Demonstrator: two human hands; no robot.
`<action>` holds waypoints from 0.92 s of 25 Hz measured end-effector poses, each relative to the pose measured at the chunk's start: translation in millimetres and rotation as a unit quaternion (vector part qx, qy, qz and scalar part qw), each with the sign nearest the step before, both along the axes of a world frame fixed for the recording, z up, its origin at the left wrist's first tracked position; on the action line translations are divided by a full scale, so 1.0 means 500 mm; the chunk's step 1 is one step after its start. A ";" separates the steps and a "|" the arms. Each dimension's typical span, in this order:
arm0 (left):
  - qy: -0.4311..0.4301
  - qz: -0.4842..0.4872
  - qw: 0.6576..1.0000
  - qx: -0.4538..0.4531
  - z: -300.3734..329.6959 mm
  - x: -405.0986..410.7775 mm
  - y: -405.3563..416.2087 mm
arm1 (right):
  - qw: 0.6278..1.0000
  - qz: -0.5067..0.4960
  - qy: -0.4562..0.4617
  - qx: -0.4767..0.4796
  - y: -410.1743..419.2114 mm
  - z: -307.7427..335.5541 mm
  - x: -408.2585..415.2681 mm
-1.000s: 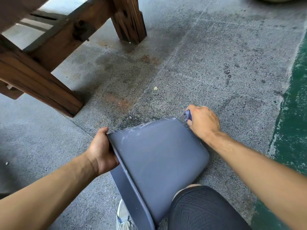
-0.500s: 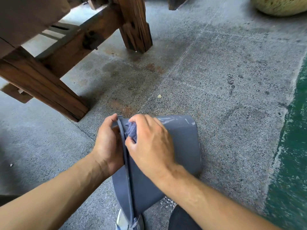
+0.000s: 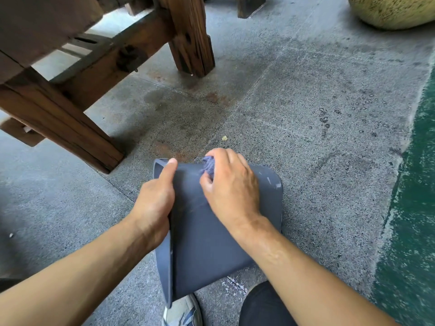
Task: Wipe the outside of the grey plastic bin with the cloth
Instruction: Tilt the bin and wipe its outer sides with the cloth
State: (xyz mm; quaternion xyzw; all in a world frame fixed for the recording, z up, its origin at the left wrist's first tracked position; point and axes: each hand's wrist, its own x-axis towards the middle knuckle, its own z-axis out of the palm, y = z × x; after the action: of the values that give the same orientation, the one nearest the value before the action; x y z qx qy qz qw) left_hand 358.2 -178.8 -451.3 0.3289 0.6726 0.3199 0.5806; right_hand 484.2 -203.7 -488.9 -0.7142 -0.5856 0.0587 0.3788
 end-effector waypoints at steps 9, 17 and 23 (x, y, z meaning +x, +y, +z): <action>-0.002 0.005 0.999 0.032 -0.007 -0.007 0.000 | 0.993 -0.074 -0.042 -0.080 0.003 -0.134 0.148; -0.001 -0.024 0.999 0.044 -0.020 -0.034 -0.004 | 0.988 -0.108 -0.017 -0.113 0.023 -0.203 0.221; -0.007 -0.019 0.999 0.038 -0.024 -0.052 -0.009 | 0.973 -0.125 -0.045 -0.188 0.028 -0.218 0.267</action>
State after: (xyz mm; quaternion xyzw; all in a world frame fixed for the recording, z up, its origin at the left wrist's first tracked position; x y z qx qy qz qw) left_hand 332.4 -183.4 -463.6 0.3613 0.6497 0.3368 0.5779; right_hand 617.7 -189.6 -597.8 -0.8421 -0.4866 0.0878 0.2155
